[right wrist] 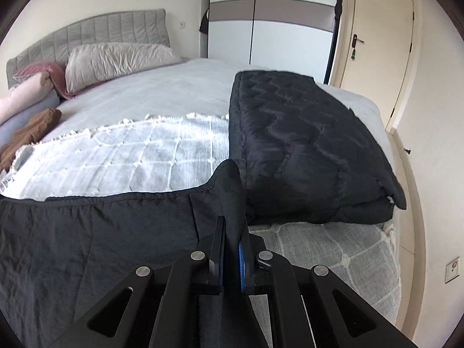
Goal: Fold large clothes
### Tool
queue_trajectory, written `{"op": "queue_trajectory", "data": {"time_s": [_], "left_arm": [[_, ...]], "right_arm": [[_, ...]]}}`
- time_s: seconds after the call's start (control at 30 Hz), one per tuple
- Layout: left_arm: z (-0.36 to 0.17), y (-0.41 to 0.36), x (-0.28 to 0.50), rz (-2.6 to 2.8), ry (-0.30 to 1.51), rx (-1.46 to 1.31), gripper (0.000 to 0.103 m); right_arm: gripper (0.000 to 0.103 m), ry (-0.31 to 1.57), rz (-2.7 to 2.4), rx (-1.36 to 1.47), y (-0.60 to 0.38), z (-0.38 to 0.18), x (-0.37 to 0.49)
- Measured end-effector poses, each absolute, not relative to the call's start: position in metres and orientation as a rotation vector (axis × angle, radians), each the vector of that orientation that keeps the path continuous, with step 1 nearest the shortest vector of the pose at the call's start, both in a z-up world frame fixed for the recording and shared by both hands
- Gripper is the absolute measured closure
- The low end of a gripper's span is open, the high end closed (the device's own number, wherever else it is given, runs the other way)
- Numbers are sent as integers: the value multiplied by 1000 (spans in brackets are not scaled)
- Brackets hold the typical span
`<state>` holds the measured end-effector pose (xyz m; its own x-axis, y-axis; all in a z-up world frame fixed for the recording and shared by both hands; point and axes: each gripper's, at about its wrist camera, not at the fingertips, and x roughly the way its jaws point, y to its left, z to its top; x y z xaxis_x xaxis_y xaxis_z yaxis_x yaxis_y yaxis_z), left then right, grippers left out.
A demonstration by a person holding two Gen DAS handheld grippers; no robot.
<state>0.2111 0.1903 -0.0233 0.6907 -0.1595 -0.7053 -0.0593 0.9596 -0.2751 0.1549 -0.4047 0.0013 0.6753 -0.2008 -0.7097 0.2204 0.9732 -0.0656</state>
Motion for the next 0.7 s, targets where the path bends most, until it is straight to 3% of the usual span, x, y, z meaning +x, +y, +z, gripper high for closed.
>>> {"op": "queue_trajectory", "data": {"time_s": [0.2, 0.3, 0.33, 0.37, 0.4, 0.43, 0.53, 0.7], "left_arm": [[-59, 188, 232, -27, 969, -272, 92], [-42, 183, 227, 14, 964, -180, 85], [-34, 180, 222, 22, 941, -154, 78], [-24, 175, 215, 36, 917, -116, 71], [-14, 166, 208, 58, 892, -61, 56], [-4, 154, 199, 62, 863, -5, 45], [23, 103, 174, -47, 796, 87, 28], [16, 16, 170, -273, 834, 154, 24]], "right_arm": [[93, 949, -239, 41, -412, -48, 176], [78, 953, -266, -29, -403, -37, 171], [74, 951, -267, -55, -397, -32, 167], [60, 946, -255, -75, -389, -26, 162], [43, 937, -234, -87, -380, -18, 156], [37, 921, -207, -93, -368, -11, 151], [29, 862, -71, -110, -315, 9, 138], [27, 927, 250, -111, -201, 0, 142]]}}
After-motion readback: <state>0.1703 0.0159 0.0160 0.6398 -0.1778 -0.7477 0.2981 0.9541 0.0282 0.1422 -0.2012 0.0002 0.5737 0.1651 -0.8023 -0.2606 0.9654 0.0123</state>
